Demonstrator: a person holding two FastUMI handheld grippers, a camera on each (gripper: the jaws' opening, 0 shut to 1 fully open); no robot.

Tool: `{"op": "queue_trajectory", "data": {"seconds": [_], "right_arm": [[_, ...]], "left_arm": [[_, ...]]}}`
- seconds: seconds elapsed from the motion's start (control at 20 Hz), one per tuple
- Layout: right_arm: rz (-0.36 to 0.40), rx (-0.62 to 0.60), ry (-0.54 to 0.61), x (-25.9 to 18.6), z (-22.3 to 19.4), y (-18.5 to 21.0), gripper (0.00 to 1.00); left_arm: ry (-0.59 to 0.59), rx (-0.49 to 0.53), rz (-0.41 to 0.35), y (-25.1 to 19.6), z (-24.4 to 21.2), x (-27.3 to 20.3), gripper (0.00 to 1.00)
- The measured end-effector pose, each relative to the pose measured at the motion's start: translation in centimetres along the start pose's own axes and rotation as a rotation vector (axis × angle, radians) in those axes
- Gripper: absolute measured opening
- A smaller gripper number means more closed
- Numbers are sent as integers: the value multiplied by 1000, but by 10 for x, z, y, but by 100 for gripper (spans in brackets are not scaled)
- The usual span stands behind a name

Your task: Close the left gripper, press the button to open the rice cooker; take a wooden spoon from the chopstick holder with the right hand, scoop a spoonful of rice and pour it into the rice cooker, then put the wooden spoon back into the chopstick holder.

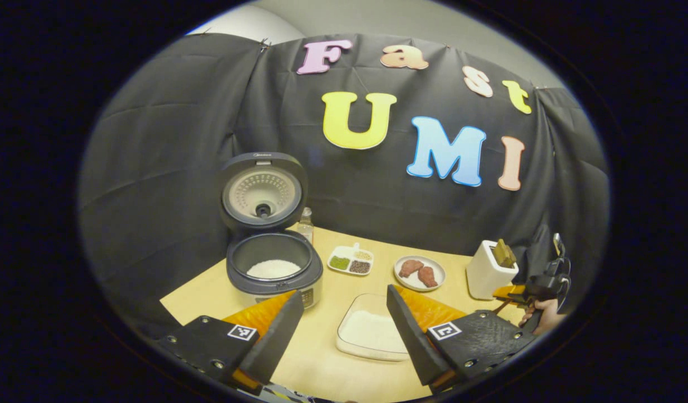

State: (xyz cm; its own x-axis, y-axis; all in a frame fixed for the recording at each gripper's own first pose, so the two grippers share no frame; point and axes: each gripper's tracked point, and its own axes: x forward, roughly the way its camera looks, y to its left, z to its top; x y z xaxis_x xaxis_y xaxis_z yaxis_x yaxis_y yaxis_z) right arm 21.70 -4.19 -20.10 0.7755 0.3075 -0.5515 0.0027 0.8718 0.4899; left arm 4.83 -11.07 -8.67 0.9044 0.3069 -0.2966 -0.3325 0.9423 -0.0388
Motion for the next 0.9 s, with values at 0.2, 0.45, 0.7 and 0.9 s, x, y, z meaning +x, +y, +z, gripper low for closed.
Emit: {"op": "queue_trajectory", "data": {"seconds": [0.2, 0.45, 0.7, 0.9], "right_arm": [[-10, -5, -50, -15, 16, 6, 24], [-24, -19, -124, -49, 32, 36, 24], [-20, -59, -186, -73, 35, 88, 24], [16, -61, -195, -88, 25, 137, 24]], "left_arm": [[-16, 26, -24, 6, 10, 2, 94], [-19, -4, -64, 35, 13, 11, 94], [-56, 1, -95, 86, 33, 16, 95], [-84, -40, -106, 132, 42, 18, 95]]}}
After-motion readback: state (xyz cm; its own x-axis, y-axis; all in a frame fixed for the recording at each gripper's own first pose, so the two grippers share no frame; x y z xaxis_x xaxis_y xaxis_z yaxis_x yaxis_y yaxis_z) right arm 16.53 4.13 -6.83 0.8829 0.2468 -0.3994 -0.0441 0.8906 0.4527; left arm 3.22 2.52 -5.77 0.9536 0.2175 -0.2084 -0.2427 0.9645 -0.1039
